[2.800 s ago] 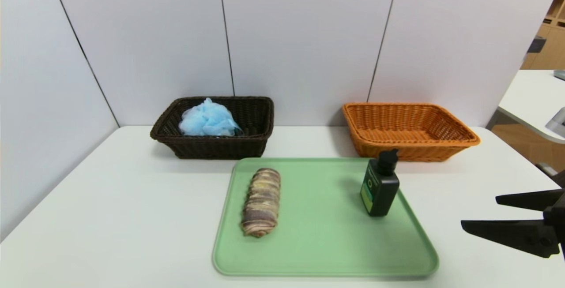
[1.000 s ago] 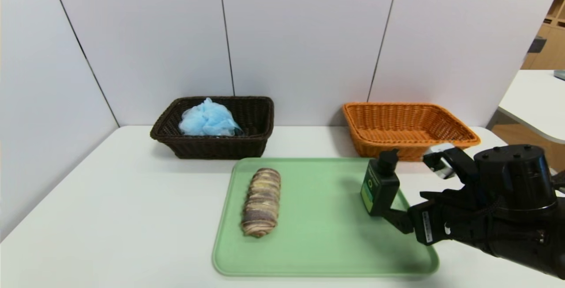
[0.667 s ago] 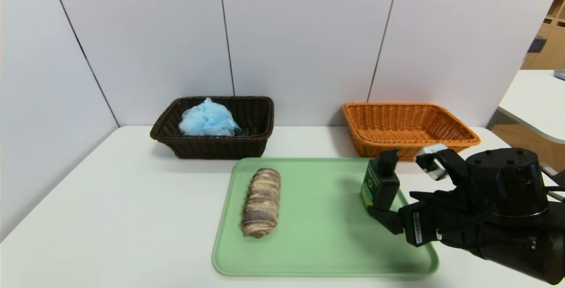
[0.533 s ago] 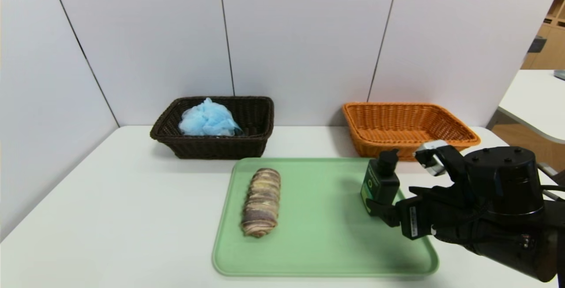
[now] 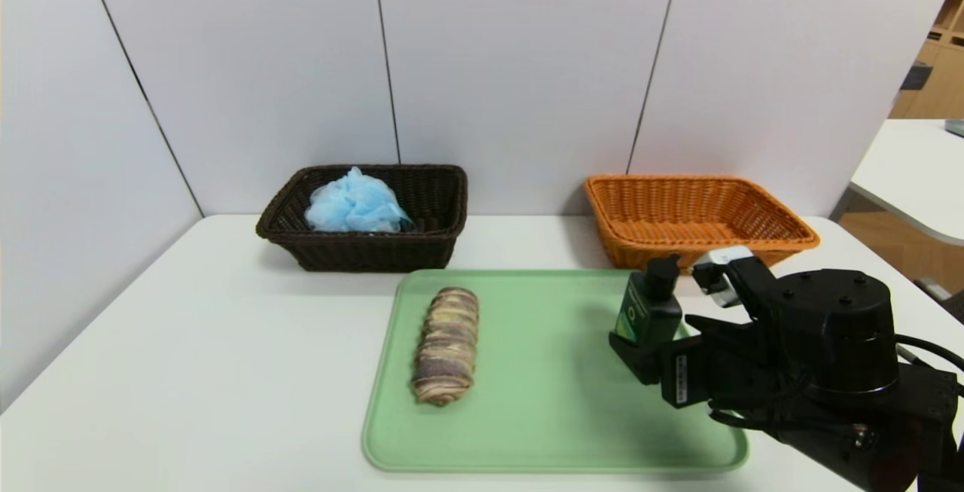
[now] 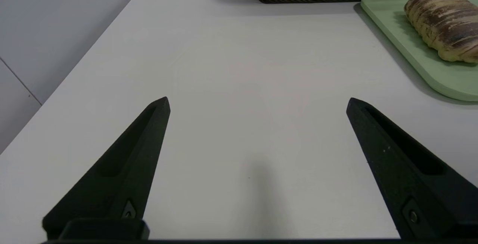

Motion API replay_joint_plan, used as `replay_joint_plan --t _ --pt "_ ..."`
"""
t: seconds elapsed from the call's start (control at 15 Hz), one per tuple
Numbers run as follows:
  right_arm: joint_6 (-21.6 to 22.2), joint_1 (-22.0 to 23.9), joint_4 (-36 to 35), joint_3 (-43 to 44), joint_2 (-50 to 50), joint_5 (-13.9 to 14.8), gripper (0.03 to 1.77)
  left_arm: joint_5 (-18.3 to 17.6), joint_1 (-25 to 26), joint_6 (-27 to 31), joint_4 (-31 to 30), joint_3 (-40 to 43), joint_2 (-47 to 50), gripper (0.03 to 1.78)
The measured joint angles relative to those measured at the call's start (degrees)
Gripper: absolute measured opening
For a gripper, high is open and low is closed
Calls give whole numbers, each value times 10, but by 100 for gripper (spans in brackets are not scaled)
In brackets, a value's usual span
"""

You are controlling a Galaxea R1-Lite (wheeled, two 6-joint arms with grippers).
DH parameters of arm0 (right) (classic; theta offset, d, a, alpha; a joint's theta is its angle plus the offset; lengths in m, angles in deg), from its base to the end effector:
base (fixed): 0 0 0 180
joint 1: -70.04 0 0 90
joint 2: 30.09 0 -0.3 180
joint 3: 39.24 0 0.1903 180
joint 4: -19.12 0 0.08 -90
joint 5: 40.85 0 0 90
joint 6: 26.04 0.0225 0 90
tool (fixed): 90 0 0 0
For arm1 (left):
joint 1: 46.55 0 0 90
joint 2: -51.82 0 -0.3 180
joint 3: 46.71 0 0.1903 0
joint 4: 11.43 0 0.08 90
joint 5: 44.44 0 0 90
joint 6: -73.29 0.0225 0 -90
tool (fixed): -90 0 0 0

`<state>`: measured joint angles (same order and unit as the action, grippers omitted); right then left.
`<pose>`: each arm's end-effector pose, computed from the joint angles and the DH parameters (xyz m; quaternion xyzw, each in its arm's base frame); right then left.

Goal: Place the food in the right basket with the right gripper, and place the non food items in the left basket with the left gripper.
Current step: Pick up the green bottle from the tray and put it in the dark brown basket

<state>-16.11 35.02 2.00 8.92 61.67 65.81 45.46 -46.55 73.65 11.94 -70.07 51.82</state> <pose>0.1986 0.1313 0.1233 -0.0163 0.2188 0.1369 0.9660 -0.0228 0.0000 0.0754 0.0031 0.0001 -0.0009 1.0000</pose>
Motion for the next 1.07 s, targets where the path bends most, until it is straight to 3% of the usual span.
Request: replay_joint_plan --t 0.2,1.07 --pt "10 -16 -14 -15 7 26 170 0 0 0 0 0 0 169" --pt "5 -36 -205 -80 53 33 170 0 0 0 0 0 0 169"
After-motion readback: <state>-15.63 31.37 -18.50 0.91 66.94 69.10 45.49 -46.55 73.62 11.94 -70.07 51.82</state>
